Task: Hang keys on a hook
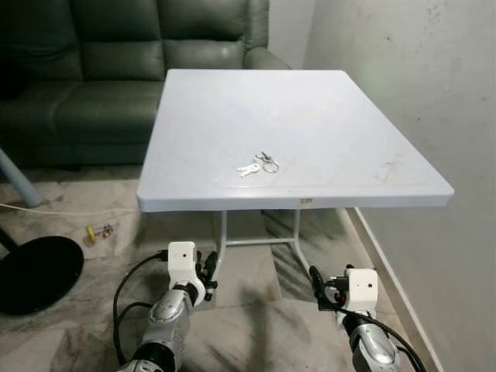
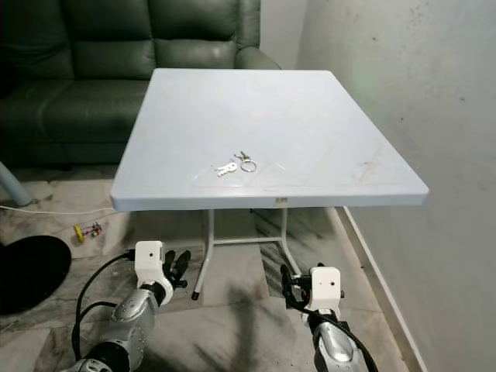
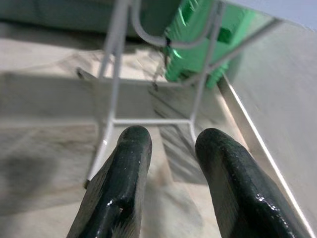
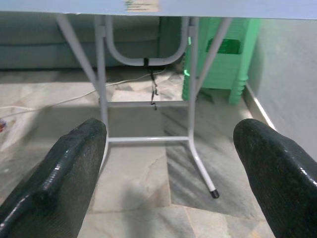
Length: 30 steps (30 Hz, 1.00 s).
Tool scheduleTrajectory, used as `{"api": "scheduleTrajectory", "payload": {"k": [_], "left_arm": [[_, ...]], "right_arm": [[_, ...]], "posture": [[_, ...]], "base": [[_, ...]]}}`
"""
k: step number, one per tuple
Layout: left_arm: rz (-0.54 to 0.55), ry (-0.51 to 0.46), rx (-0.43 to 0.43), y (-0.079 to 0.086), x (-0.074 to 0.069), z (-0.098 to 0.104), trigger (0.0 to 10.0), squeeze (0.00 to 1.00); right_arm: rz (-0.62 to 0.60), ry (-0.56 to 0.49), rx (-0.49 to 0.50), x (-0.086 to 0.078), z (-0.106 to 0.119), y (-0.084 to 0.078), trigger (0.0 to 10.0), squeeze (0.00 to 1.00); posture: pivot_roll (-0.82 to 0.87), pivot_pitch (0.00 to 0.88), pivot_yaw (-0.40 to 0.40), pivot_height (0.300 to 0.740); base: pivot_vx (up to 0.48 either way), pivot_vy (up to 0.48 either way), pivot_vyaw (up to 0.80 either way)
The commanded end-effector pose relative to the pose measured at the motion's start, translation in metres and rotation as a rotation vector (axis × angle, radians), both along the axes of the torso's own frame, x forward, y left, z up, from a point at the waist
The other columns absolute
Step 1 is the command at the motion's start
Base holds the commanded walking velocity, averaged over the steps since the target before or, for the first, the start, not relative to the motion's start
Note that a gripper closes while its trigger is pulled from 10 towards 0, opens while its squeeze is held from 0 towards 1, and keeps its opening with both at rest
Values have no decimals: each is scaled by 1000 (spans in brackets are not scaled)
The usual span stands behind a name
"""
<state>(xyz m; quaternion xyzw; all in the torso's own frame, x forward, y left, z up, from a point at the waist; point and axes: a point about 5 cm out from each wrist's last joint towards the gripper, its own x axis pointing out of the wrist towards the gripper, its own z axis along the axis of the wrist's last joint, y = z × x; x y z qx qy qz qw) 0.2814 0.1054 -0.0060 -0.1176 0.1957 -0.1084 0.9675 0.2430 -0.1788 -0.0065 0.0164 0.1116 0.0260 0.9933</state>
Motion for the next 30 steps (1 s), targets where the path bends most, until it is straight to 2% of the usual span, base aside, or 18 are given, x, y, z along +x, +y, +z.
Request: {"api": "scheduleTrajectory", "payload": {"k": [1, 3, 7, 10, 14, 16, 17, 23, 26, 29, 30], "left_arm": [[-43, -4, -8, -12, 5, 5, 10000, 0], [-49, -8, -10, -15, 6, 7, 10000, 0], [-79, -77, -15, -25, 21, 25, 10000, 0], [-78, -112, -32, -26, 28, 33, 10000, 0], [-54, -112, -39, -24, 33, 38, 10000, 0], [-19, -143, -48, -21, 42, 49, 10000, 0], [-19, -143, -48, -21, 42, 49, 10000, 0], [125, -181, -163, -19, 68, 80, 10000, 0], [152, -233, -157, -15, 75, 94, 10000, 0], [214, -299, -205, -2, 82, 110, 10000, 0], [214, -299, -205, -2, 82, 110, 10000, 0]], "right_arm": [[-24, 2, -9, 2, 2, -8, 10000, 0], [-23, 1, -12, 3, 3, -8, 10000, 0], [-18, -5, -21, 5, 5, -8, 10000, 0], [-17, -9, -24, 5, 5, -9, 10000, 0], [-19, -10, -24, 6, 6, -10, 10000, 0], [-26, -14, -22, 7, 7, -11, 10000, 0], [-26, -14, -22, 7, 7, -11, 10000, 0], [-19, -21, -21, 10, 9, -9, 10000, 0], [-16, -26, -19, 11, 10, -8, 10000, 0], [-19, -50, -14, 13, 15, -7, 10000, 0], [-19, -50, -14, 13, 15, -7, 10000, 0]], "posture": [[48, 0, -38, 740], [50, 0, -39, 740], [51, 0, -44, 740], [50, 0, -44, 740], [49, 0, -43, 740], [55, 0, -45, 740], [55, 0, -45, 740], [63, 0, -50, 740], [60, 0, -48, 740], [50, 0, -40, 740], [50, 0, -40, 740]], "base": [[0, 0, 0], [0, 0, 0], [0, 0, 0], [0, 0, 0], [0, 0, 0], [0, 0, 0], [0, 0, 0], [0, 0, 0], [0, 0, 0], [0, 0, 0], [0, 0, 0]]}}
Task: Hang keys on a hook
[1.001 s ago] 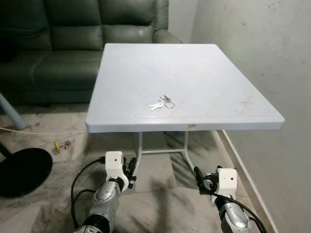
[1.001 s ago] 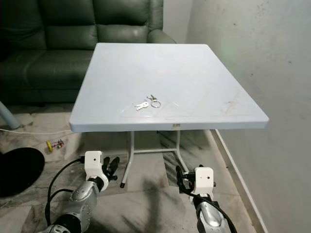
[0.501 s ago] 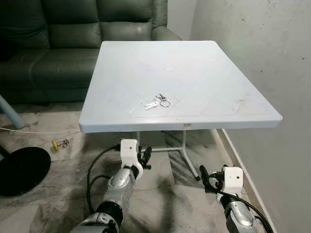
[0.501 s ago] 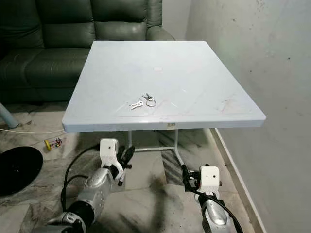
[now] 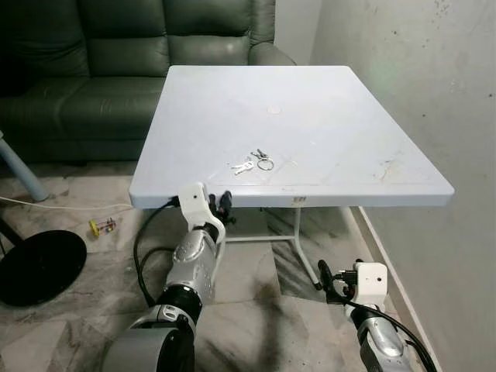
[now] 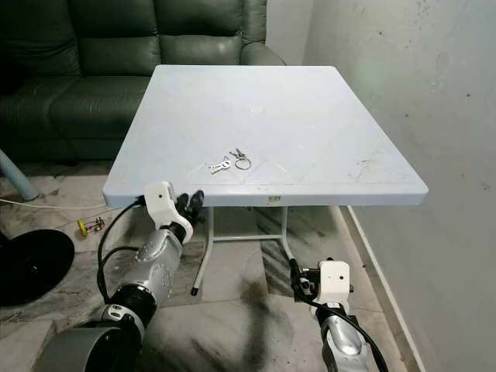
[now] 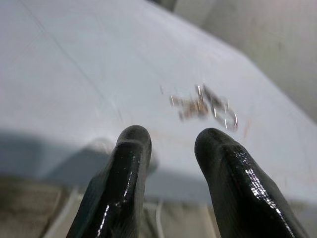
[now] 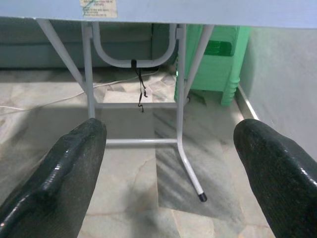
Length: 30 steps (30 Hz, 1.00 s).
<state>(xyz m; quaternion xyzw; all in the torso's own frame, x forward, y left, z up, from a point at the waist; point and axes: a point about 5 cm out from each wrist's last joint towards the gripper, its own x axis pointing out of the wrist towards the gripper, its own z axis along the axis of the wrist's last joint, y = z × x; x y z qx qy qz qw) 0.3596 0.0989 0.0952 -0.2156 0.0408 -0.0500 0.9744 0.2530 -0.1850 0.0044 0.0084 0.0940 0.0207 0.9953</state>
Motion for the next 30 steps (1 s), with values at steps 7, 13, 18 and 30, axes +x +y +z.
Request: {"api": "scheduleTrajectory", "payload": {"k": [7, 13, 18, 30], "left_arm": [[135, -236, 87, 53, 3, 40, 10000, 0], [119, -279, 168, 70, -12, 47, 10000, 0], [82, -320, 224, 65, -28, 48, 10000, 0], [70, -277, 227, 82, -53, 49, 10000, 0]], "right_arm": [[-15, -126, 20, 15, 31, -5, 10000, 0], [41, -213, -23, 24, 59, -10, 10000, 0], [54, -249, -20, 24, 73, -9, 10000, 0], [80, -322, 56, 13, 109, 2, 10000, 506]], "posture": [[41, 0, -31, 740], [49, 0, -34, 740], [46, 2, -38, 740], [52, 30, -39, 740]], "base": [[0, 0, 0], [0, 0, 0], [0, 0, 0], [0, 0, 0]]}}
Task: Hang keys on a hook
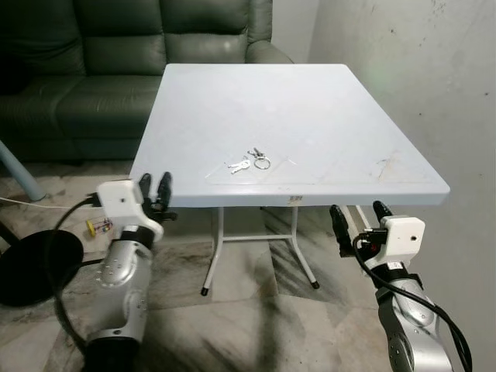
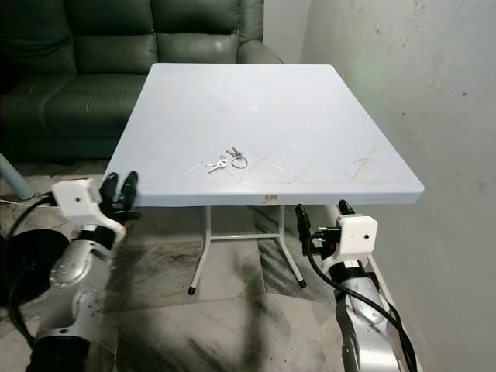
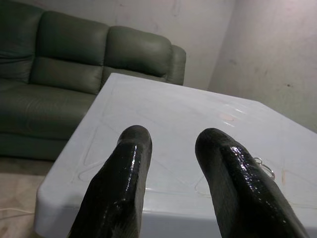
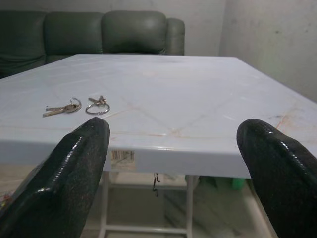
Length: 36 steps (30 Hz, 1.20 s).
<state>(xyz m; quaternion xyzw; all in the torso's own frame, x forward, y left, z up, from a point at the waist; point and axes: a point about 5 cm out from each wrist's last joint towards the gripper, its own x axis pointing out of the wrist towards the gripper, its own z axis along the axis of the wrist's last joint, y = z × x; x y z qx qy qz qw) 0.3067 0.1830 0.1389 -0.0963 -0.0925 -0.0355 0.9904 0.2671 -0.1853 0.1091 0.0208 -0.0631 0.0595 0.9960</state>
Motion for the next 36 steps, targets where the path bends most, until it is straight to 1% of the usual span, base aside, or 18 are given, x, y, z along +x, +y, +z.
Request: {"api": "scheduleTrajectory", "payload": {"k": [1, 3, 4, 5, 8, 9, 10, 11, 12, 17, 19, 22, 28, 31, 35, 36], "left_arm": [[-6, -6, 0, -1, 0, 6, 10000, 0], [5, -6, -9, 0, 0, 7, 10000, 0], [4, 0, -16, 0, -1, 7, 10000, 0], [3, 10, -11, 0, -2, 5, 10000, 0], [0, 15, -10, -1, -3, 4, 10000, 0], [3, 21, -14, -2, -3, 4, 10000, 0], [2, 25, -16, -2, -3, 4, 10000, 0], [-1, 27, -17, -2, -3, 4, 10000, 0], [-4, 27, -12, -2, -4, 5, 10000, 0], [1, 35, 8, 5, -8, 6, 10000, 0], [17, 43, 17, 11, -13, 6, 10000, 0], [23, 54, 14, 13, -14, 5, 10000, 0], [11, 65, 32, 10, -19, 6, 10000, 0], [15, 77, 33, 14, -18, 5, 10000, 0], [5, 75, 23, 9, -16, 7, 10000, 0], [-3, 76, 27, 5, -16, 7, 10000, 0]], "right_arm": [[8, -5, 14, -2, 5, 2, 10000, 529], [3, 0, 7, -3, 6, 3, 10000, 518], [8, 0, 12, -4, 6, 3, 10000, 565], [6, -1, 11, -5, 8, 4, 10000, 1000], [-2, 0, -1, -5, 9, 4, 10000, 1000], [-4, 1, 0, -4, 11, 5, 10000, 325], [-4, 4, 2, -3, 11, 5, 10000, 325], [-6, 5, 1, -3, 12, 5, 10000, 55], [-5, 4, 2, -2, 14, 4, 10000, 0], [3, 1, 12, -1, 19, 5, 10000, 0], [6, 3, 11, 0, 20, 5, 10000, 0], [5, 6, 11, 0, 20, 4, 10000, 0], [3, 16, 14, -2, 21, 6, 10000, 0], [4, 15, 23, -1, 22, 9, 10000, 0], [6, 8, 22, 0, 25, 10, 10000, 0], [5, 6, 24, 1, 26, 10, 10000, 0]], "posture": [[51, 29, -39, 740], [49, 31, -37, 740], [49, 31, -37, 740], [49, 34, -36, 740], [49, 36, -35, 740], [54, 40, -34, 740], [56, 42, -35, 740], [56, 42, -35, 740], [62, 48, -37, 740], [83, 67, -44, 740], [94, 80, -47, 740], [97, 85, -47, 740], [101, 94, -41, 740], [101, 93, -40, 740], [101, 93, -39, 740], [101, 93, -39, 740]], "base": [[0, 0, 0], [0, 0, 0], [0, 0, 0], [0, 0, 0], [0, 0, 0], [0, 0, 0], [0, 0, 0], [0, 0, 0], [0, 0, 0], [0, 0, 0], [0, 0, 0], [0, 0, 0], [0, 0, 0], [0, 0, 0], [0, 0, 0], [0, 0, 0]]}}
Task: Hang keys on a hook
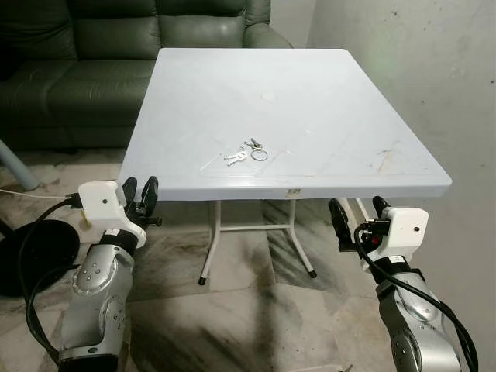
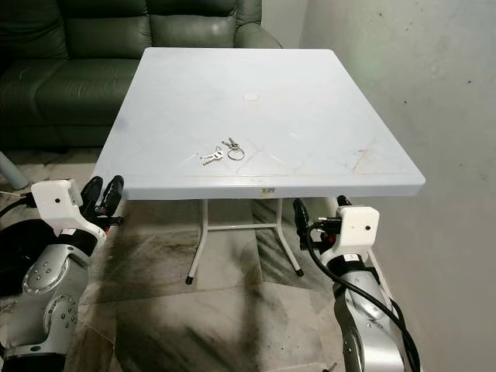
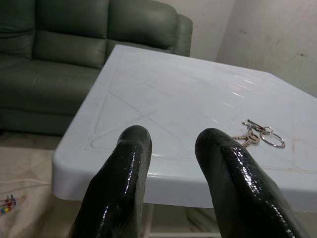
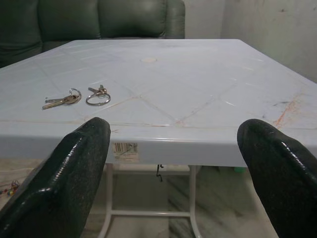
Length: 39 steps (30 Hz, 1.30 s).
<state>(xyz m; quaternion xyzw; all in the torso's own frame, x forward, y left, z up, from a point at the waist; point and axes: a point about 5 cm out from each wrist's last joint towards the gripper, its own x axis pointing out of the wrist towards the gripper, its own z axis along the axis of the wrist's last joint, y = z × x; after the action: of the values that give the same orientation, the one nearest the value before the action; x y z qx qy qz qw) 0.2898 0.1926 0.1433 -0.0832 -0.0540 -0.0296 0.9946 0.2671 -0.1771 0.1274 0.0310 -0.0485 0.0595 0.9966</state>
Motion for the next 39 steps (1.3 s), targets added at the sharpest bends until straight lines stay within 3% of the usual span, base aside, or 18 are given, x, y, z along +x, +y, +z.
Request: {"api": "scheduleTrajectory", "payload": {"k": [1, 5, 10, 19, 29, 39], "left_arm": [[-22, 1, -7, -10, 2, 1, 10000, 0], [-54, 25, -41, -25, 4, -2, 10000, 0], [-92, 39, -24, -40, 9, 1, 10000, 0], [-100, 55, 11, -35, 12, -4, 10000, 0], [-131, 74, 14, -42, 12, -10, 10000, 0], [-124, 75, 1, -43, 15, -11, 10000, 0]], "right_arm": [[2, -27, 7, 2, 9, 2, 10000, 0], [6, -36, 17, 4, 11, 5, 10000, 0], [29, -45, 30, 5, 14, 12, 10000, 0], [46, -51, -39, 6, 13, 11, 10000, 0], [57, -20, -97, 9, 5, 11, 10000, 0], [59, -15, -104, 11, 3, 10, 10000, 0]], "posture": [[101, 90, -39, 740], [97, 77, -35, 740], [90, 60, -29, 740], [86, 43, -32, 740], [90, 20, -43, 740], [92, 5, -51, 740]], "base": [[0, 0, 0], [0, 0, 0], [0, 0, 0], [0, 0, 0], [0, 0, 0], [0, 0, 800]]}}
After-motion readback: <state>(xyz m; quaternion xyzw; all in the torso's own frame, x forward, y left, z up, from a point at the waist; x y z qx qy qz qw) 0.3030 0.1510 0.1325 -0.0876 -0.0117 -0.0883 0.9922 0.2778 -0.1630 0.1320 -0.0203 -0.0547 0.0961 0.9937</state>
